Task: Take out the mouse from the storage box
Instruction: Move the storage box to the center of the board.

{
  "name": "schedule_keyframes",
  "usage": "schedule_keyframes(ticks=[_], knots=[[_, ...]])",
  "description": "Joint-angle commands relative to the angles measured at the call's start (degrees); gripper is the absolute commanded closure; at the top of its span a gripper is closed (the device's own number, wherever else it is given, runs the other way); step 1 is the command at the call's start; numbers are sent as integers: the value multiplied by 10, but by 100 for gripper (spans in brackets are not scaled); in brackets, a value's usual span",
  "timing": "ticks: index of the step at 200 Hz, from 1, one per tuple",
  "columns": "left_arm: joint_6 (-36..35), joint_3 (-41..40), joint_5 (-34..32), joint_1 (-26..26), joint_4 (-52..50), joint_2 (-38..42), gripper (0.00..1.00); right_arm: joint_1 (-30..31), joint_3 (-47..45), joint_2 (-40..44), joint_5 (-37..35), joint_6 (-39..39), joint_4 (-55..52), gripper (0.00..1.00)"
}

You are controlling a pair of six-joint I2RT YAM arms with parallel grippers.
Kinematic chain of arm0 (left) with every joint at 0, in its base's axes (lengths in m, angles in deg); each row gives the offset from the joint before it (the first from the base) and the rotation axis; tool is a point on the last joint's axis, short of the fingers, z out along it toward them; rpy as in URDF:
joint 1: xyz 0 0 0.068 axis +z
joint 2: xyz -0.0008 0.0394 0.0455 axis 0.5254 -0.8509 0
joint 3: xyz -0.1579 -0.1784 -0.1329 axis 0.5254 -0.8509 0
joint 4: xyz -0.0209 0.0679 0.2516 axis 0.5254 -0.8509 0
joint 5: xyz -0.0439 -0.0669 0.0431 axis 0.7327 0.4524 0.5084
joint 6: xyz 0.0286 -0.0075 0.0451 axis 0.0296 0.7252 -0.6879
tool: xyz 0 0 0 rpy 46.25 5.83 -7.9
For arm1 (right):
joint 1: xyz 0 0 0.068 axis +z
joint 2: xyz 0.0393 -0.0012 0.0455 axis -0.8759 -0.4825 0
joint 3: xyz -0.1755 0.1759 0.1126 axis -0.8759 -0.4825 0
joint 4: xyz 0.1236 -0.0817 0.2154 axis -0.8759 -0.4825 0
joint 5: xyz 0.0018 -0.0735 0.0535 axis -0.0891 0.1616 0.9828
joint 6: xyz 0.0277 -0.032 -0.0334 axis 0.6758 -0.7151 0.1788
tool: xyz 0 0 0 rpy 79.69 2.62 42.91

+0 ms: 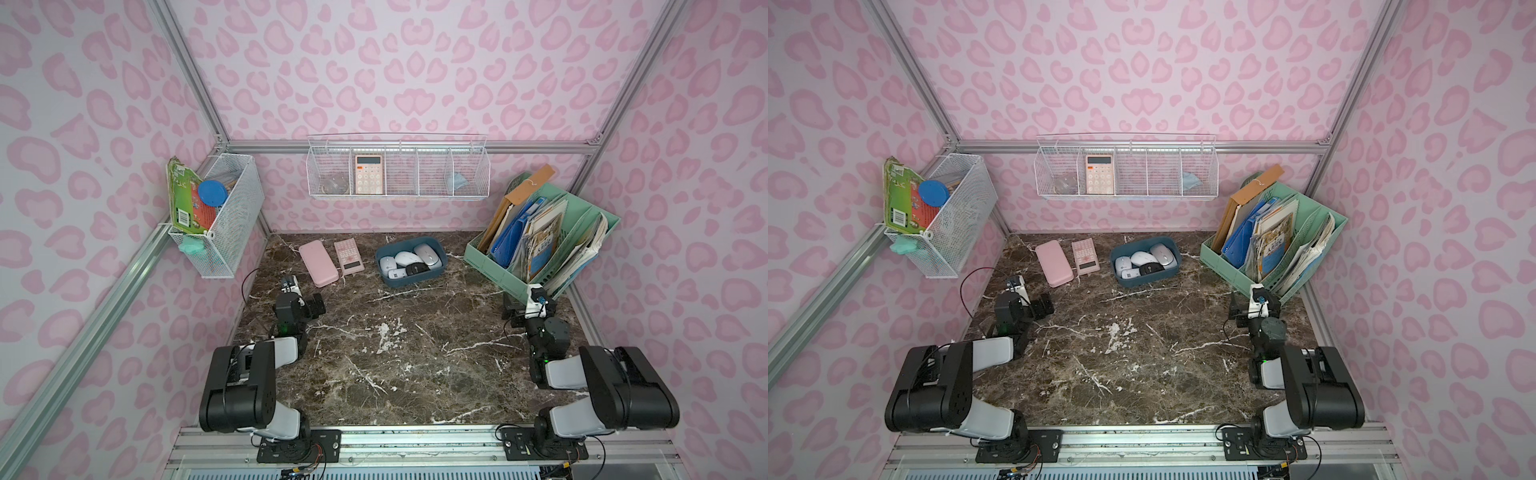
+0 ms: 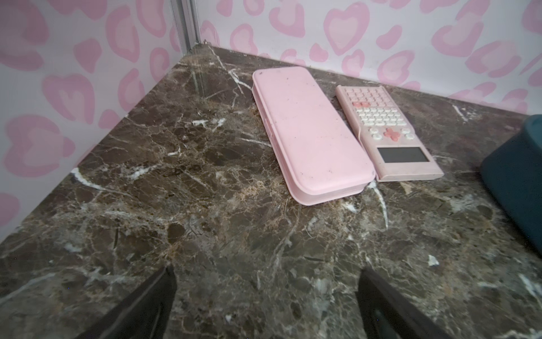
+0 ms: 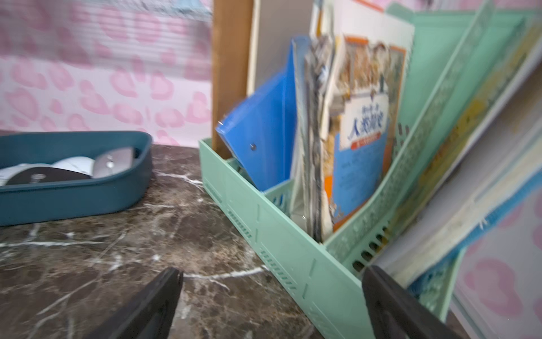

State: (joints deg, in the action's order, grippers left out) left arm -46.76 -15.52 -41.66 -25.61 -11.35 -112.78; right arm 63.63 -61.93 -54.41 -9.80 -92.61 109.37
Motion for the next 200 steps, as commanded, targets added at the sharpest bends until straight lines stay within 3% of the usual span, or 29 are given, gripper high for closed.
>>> schedule_keyframes(ticks=[1, 17, 35, 56, 63, 77, 85, 95, 124, 163, 200], knots=[[-21, 25, -23, -23, -88, 81, 1, 38, 2, 96, 49, -74, -92, 0], [29, 65, -48, -28, -211, 156, 0, 79, 17, 168, 16, -74, -163, 0], [251, 139, -163, -26, -412, 216, 0, 84, 56, 220, -55, 84, -233, 0], [338, 202, -82, -20, -530, 244, 1, 77, 155, 257, -159, 313, -496, 0], [367, 220, -65, -20, -574, 246, 0, 61, 174, 263, -141, 344, -547, 0], [412, 255, -48, -20, -672, 243, 0, 5, 164, 275, -10, 365, -526, 0], [414, 267, -28, -18, -711, 240, 1, -18, 148, 279, 42, 383, -490, 0], [394, 266, 26, -17, -723, 239, 1, -18, 142, 277, 56, 379, -476, 0], [360, 219, 135, -29, -711, 261, 1, 106, 242, 203, -70, 325, -600, 0], [343, 153, 79, -125, -678, 313, 1, 246, 361, 34, -134, 347, -635, 0], [322, 95, 0, -210, -650, 321, 1, 280, 508, -148, -140, 413, -687, 6]])
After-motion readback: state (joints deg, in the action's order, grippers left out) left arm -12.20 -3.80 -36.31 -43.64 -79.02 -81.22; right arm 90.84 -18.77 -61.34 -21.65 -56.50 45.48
